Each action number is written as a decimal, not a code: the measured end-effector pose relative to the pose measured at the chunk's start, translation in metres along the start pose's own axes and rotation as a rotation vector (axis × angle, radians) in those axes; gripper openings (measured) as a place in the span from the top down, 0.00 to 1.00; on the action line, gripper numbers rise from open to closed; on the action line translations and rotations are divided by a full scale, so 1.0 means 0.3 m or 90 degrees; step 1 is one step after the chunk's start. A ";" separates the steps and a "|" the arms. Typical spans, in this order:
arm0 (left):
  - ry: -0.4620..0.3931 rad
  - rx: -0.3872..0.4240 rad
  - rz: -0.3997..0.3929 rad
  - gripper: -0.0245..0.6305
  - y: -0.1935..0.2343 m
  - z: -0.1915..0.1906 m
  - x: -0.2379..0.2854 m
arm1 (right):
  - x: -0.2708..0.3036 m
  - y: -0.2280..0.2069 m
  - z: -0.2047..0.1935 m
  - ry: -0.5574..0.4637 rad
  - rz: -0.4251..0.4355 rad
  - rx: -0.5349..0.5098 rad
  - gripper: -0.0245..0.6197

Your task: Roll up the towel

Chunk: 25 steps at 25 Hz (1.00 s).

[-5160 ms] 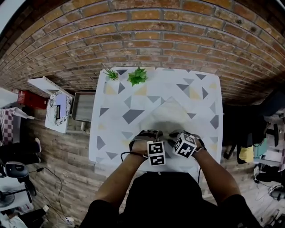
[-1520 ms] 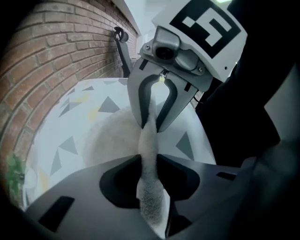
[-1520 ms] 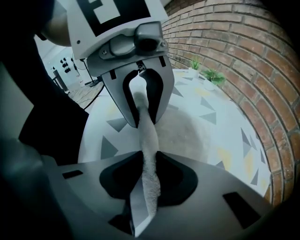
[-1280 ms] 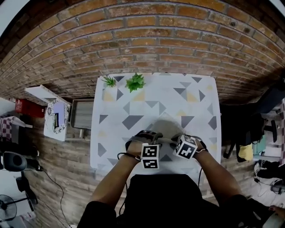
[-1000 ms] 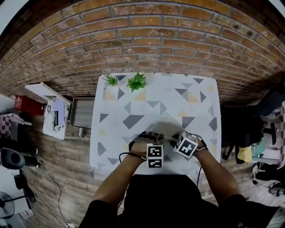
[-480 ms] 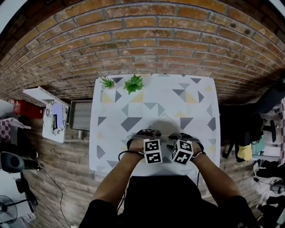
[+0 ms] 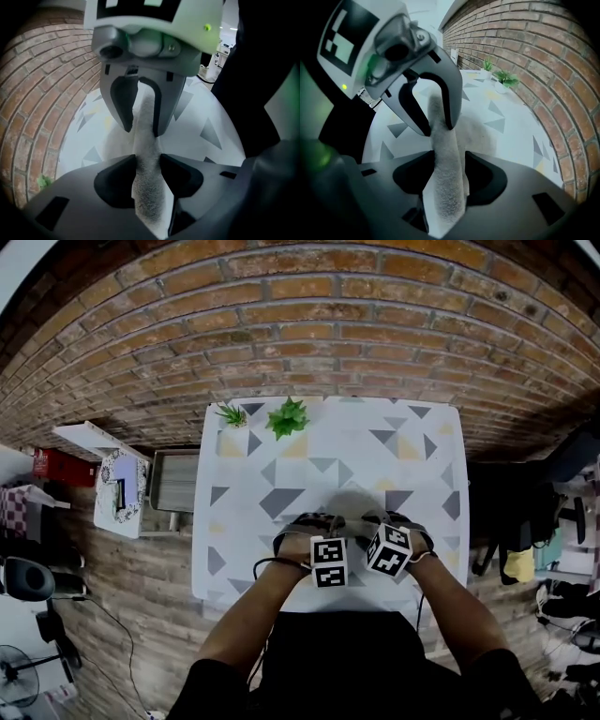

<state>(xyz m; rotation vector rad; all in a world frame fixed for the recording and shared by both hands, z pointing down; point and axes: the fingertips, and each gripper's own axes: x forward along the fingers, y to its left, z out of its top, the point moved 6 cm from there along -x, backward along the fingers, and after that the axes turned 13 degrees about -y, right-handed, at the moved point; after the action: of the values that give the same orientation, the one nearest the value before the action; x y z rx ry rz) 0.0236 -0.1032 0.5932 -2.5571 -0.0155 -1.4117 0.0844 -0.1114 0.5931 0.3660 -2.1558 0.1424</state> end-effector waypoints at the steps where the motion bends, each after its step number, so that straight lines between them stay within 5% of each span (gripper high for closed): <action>1: 0.001 -0.007 -0.005 0.69 0.004 -0.005 0.008 | -0.011 0.004 0.010 -0.005 0.000 -0.009 0.62; 6: -0.010 -0.048 -0.028 0.70 0.031 -0.014 0.017 | -0.022 0.057 0.017 -0.017 0.029 -0.011 0.62; 10: -0.021 -0.066 -0.027 0.70 0.061 -0.009 -0.002 | 0.013 0.054 -0.004 0.011 -0.004 -0.020 0.63; 16: -0.016 -0.033 -0.020 0.67 0.042 0.009 -0.031 | 0.010 -0.010 0.003 0.003 0.004 0.019 0.79; 20: 0.005 0.001 -0.012 0.63 0.026 0.014 -0.002 | 0.007 -0.050 0.004 -0.007 0.018 0.053 0.79; 25: 0.007 -0.025 0.010 0.65 0.073 -0.001 0.026 | -0.017 -0.077 0.020 -0.023 -0.017 0.058 0.73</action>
<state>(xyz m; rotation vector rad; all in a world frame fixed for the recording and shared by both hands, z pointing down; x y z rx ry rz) 0.0300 -0.1254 0.5960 -2.5753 0.0330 -1.4335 0.0896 -0.1336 0.5848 0.4524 -2.1836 0.2220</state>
